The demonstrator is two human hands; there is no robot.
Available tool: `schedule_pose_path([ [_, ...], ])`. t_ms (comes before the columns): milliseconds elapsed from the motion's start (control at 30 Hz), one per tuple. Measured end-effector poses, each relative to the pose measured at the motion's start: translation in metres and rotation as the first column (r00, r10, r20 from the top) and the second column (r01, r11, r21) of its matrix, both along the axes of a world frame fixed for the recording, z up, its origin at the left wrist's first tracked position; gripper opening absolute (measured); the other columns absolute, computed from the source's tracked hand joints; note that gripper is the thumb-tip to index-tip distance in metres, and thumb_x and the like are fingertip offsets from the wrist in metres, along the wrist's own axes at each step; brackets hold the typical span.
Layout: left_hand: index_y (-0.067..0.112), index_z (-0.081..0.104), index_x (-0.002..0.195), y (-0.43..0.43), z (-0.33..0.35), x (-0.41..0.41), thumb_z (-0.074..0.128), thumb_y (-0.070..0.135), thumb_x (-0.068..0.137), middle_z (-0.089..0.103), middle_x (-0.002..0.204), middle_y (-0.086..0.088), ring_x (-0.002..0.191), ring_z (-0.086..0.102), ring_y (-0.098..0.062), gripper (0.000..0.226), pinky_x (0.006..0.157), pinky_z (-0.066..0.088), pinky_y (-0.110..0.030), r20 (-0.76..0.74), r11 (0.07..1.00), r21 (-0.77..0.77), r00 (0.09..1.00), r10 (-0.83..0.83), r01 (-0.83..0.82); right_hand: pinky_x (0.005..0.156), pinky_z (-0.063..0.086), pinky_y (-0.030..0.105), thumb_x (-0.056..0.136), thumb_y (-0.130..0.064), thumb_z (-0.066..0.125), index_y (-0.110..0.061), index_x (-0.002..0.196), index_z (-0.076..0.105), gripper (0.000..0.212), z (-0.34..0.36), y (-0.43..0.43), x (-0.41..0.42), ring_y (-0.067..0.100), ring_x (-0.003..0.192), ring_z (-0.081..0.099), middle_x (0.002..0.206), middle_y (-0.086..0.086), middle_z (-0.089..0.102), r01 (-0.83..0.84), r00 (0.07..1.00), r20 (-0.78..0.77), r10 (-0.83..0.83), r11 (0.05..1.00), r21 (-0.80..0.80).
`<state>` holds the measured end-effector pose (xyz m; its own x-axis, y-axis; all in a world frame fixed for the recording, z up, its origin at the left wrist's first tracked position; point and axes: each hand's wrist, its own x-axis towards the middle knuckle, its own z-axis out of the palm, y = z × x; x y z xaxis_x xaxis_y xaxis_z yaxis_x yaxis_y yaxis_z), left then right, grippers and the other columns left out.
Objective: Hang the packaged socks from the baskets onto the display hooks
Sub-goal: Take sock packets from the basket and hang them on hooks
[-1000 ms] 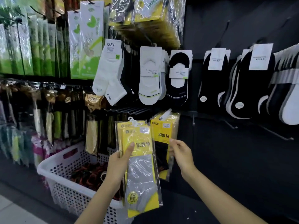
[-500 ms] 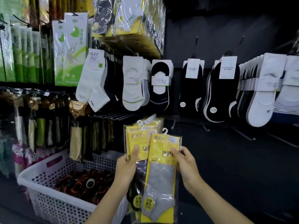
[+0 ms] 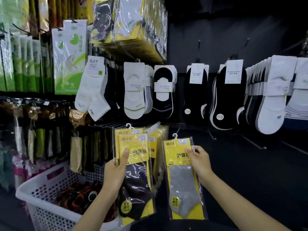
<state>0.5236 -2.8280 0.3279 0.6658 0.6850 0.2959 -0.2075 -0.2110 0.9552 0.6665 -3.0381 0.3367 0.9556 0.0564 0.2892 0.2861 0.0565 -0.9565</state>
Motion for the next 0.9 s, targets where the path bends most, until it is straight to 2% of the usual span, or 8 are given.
schedule_pose_path([
  [133, 0.021, 0.019, 0.051, 0.004, -0.001, 0.002, 0.056, 0.057, 0.081, 0.018, 0.038, 0.011, 0.037, 0.018, -0.007, 0.06, 0.067, 0.039, -0.034, -0.03, 1.0, 0.003, 0.999, 0.016, -0.016, 0.072, 0.051, 0.037, 0.089, -0.018, 0.065, -0.009, 0.09, 0.06, 0.011, -0.009, 0.011, 0.025, 0.023, 0.076, 0.062, 0.083, 0.011, 0.067, 0.133, 0.987, -0.086, -0.132, 0.991, 0.005],
  [267, 0.022, 0.018, 0.051, 0.004, -0.004, 0.005, 0.058, 0.058, 0.078, 0.018, 0.039, 0.011, 0.036, 0.018, -0.005, 0.06, 0.06, 0.033, -0.03, -0.015, 1.0, 0.0, 1.0, 0.006, -0.006, 0.067, 0.052, 0.031, 0.081, -0.027, 0.075, -0.014, 0.084, 0.061, 0.02, -0.019, 0.014, 0.047, 0.02, 0.079, 0.064, 0.084, 0.004, 0.067, 0.242, 0.951, -0.209, -0.229, 0.969, 0.041],
  [500, 0.025, 0.021, 0.047, -0.004, -0.011, 0.008, 0.058, 0.057, 0.077, 0.022, 0.039, 0.011, 0.034, 0.022, -0.003, 0.058, 0.056, 0.031, -0.026, -0.003, 0.999, -0.029, 0.999, -0.044, 0.044, 0.077, 0.052, 0.039, 0.085, -0.021, 0.07, -0.012, 0.095, 0.057, 0.019, -0.042, -0.007, 0.054, 0.027, 0.089, 0.065, 0.1, 0.013, 0.067, 0.381, 0.882, -0.319, -0.348, 0.924, 0.045],
  [600, 0.025, 0.023, 0.047, -0.011, -0.015, 0.01, 0.059, 0.057, 0.075, 0.022, 0.039, 0.011, 0.036, 0.024, -0.004, 0.056, 0.055, 0.031, -0.024, -0.004, 0.997, -0.043, 0.998, -0.056, 0.056, 0.08, 0.056, 0.039, 0.086, -0.022, 0.069, -0.01, 0.093, 0.059, 0.017, -0.04, -0.009, 0.032, 0.024, 0.086, 0.066, 0.091, 0.011, 0.069, 0.232, 0.95, -0.229, -0.213, 0.971, 0.057],
  [700, 0.02, 0.026, 0.056, -0.02, -0.02, 0.014, 0.06, 0.06, 0.074, 0.022, 0.04, 0.012, 0.043, 0.029, -0.007, 0.055, 0.057, 0.034, -0.023, -0.035, 0.997, -0.049, 0.997, -0.065, 0.064, 0.065, 0.055, 0.024, 0.089, -0.025, 0.065, -0.007, 0.099, 0.061, 0.021, -0.027, -0.003, -0.004, 0.015, 0.078, 0.066, 0.088, 0.007, 0.069, 0.014, 0.993, -0.116, -0.01, 0.999, 0.036],
  [767, 0.017, 0.034, 0.055, -0.027, -0.023, 0.018, 0.063, 0.057, 0.075, 0.031, 0.04, 0.012, 0.047, 0.037, -0.008, 0.053, 0.058, 0.037, -0.019, -0.028, 0.995, -0.061, 0.996, -0.082, 0.08, 0.06, 0.054, 0.017, 0.089, -0.028, 0.064, -0.008, 0.101, 0.062, 0.024, -0.017, 0.002, -0.027, 0.011, 0.077, 0.067, 0.09, 0.005, 0.07, -0.133, 0.989, -0.071, 0.133, 0.991, 0.003],
  [833, 0.019, 0.059, 0.061, -0.038, -0.022, 0.02, 0.067, 0.053, 0.074, 0.057, 0.051, 0.008, 0.056, 0.054, -0.008, 0.038, 0.058, 0.041, -0.016, 0.003, 0.987, -0.077, 0.99, -0.14, 0.14, 0.067, 0.056, 0.02, 0.087, -0.031, 0.066, -0.011, 0.104, 0.062, 0.027, -0.009, 0.007, -0.046, 0.012, 0.082, 0.067, 0.094, 0.004, 0.07, -0.252, 0.967, -0.055, 0.25, 0.967, -0.03],
  [900, 0.019, 0.071, 0.079, -0.047, -0.021, 0.02, 0.072, 0.051, 0.069, 0.073, 0.076, -0.002, 0.074, 0.066, -0.012, 0.034, 0.069, 0.051, -0.022, 0.025, 0.974, -0.103, 0.98, -0.2, 0.201, 0.084, 0.057, 0.034, 0.084, -0.032, 0.069, -0.012, 0.11, 0.061, 0.034, -0.006, 0.011, -0.057, 0.02, 0.096, 0.067, 0.104, 0.008, 0.069, -0.284, 0.958, -0.046, 0.281, 0.956, -0.067],
])
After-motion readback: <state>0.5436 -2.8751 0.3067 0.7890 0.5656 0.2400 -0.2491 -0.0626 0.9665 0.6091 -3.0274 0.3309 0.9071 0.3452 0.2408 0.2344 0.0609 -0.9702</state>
